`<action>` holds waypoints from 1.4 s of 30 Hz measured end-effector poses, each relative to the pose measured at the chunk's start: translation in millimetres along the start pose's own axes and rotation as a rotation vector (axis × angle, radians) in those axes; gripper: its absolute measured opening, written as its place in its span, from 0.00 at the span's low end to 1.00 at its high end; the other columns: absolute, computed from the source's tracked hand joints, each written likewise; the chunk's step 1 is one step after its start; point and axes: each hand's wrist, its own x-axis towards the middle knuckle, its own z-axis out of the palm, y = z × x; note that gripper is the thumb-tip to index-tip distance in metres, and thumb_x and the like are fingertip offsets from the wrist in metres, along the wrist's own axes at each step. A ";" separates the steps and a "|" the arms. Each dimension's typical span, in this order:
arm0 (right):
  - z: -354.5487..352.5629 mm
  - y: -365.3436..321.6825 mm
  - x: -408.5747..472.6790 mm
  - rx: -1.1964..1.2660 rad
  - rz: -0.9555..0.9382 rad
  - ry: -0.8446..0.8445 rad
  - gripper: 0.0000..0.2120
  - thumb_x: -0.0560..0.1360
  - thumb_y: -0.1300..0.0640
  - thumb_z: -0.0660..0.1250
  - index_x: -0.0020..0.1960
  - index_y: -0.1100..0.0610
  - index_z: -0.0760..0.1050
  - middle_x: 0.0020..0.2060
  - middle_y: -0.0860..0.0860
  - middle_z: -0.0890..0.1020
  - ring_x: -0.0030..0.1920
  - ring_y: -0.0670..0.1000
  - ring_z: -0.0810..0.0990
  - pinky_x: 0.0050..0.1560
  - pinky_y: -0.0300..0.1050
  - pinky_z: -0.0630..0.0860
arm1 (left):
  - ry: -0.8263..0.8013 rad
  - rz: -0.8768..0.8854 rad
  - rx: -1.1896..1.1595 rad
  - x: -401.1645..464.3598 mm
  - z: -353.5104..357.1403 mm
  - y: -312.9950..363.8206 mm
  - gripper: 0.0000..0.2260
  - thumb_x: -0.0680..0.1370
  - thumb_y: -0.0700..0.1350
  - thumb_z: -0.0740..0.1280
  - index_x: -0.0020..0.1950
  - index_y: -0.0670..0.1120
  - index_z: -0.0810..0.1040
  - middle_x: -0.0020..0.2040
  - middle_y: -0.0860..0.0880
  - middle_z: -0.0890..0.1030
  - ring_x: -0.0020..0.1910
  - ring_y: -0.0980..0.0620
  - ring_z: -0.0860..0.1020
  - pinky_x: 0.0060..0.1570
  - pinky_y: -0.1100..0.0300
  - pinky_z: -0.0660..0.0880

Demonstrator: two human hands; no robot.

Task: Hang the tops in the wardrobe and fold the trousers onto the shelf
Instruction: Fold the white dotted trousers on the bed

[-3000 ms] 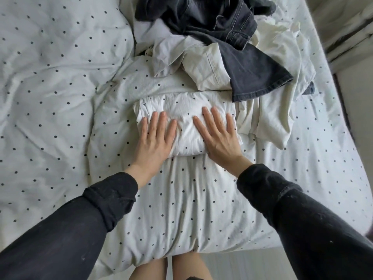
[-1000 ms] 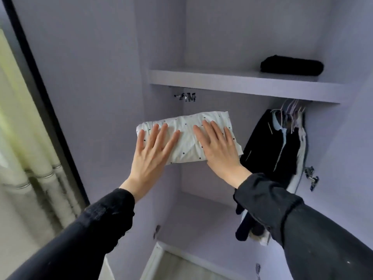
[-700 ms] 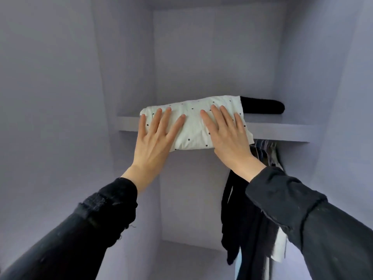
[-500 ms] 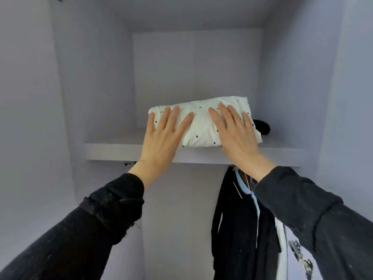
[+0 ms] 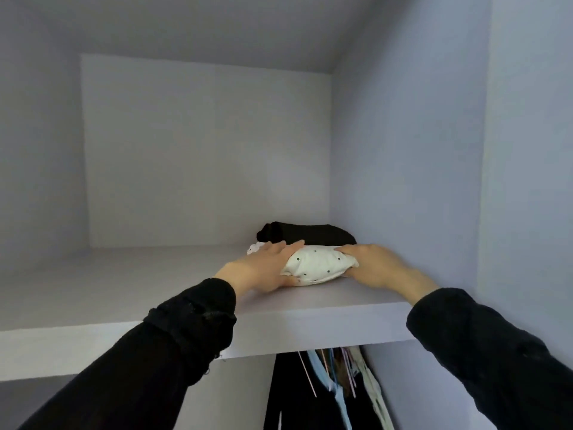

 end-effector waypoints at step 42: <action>97.9 -149.9 -462.6 0.201 0.786 0.119 0.21 0.80 0.54 0.57 0.73 0.53 0.62 0.68 0.53 0.70 0.64 0.55 0.73 0.62 0.50 0.70 | 0.021 0.686 -0.712 -286.8 176.2 164.6 0.18 0.82 0.47 0.56 0.72 0.50 0.65 0.70 0.52 0.69 0.69 0.53 0.67 0.63 0.63 0.63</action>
